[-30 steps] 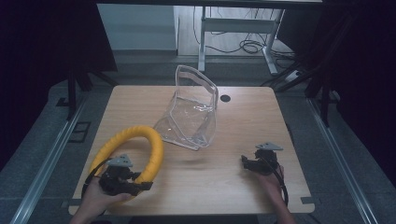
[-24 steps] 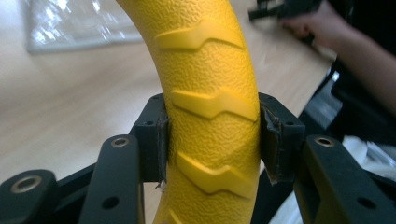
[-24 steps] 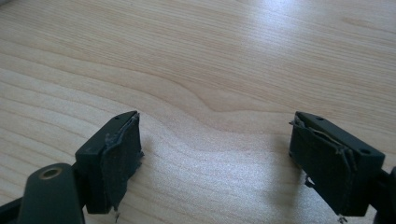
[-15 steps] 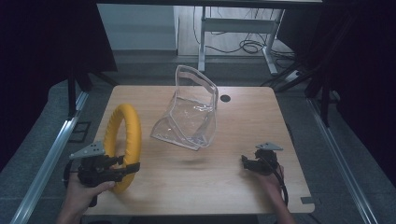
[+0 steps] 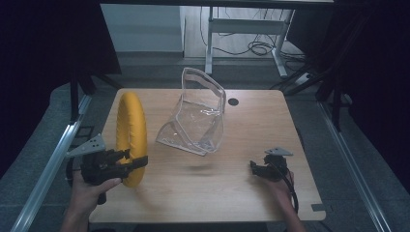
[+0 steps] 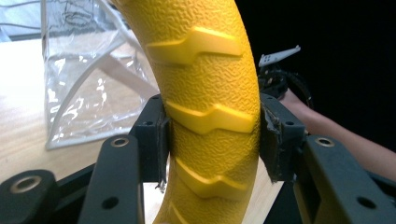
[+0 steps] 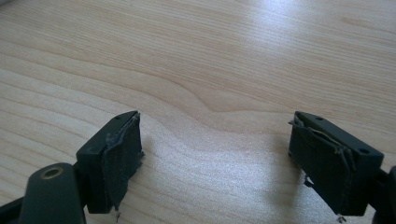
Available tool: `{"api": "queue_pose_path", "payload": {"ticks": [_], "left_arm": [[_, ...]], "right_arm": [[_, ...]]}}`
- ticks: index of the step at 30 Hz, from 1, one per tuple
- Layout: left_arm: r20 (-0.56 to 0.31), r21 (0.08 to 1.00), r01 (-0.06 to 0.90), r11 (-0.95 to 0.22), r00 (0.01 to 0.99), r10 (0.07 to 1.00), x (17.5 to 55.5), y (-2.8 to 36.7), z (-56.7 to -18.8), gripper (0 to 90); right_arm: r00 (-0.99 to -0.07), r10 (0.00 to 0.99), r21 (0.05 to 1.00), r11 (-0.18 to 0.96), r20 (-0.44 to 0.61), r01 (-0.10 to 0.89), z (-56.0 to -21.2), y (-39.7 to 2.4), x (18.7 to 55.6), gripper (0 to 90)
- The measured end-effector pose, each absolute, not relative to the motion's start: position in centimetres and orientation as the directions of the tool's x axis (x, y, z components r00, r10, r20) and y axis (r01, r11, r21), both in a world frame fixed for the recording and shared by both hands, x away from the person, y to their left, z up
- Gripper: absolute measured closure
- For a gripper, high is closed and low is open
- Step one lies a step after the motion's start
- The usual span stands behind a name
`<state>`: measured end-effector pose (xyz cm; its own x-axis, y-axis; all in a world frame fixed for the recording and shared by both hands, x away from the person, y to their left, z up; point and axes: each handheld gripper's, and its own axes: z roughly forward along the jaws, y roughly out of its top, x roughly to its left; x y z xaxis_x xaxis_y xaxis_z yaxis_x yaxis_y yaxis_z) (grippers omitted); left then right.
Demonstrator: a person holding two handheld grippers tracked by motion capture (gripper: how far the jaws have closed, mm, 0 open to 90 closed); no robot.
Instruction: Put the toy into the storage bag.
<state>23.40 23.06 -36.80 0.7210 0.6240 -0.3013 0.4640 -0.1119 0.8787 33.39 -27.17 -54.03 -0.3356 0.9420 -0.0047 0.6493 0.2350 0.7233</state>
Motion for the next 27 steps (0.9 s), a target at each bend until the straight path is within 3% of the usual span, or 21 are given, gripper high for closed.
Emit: {"api": "queue_pose_path", "payload": {"ticks": [27], "left_arm": [[-0.408, 0.893, 0.443, 0.075, 0.728, 0.55, 25.4, 22.4, -35.2, 50.4]], "right_arm": [[-0.334, 0.942, 0.724, 0.236, -0.008, 0.648, -54.0, -27.2, 33.4, 17.6]]}}
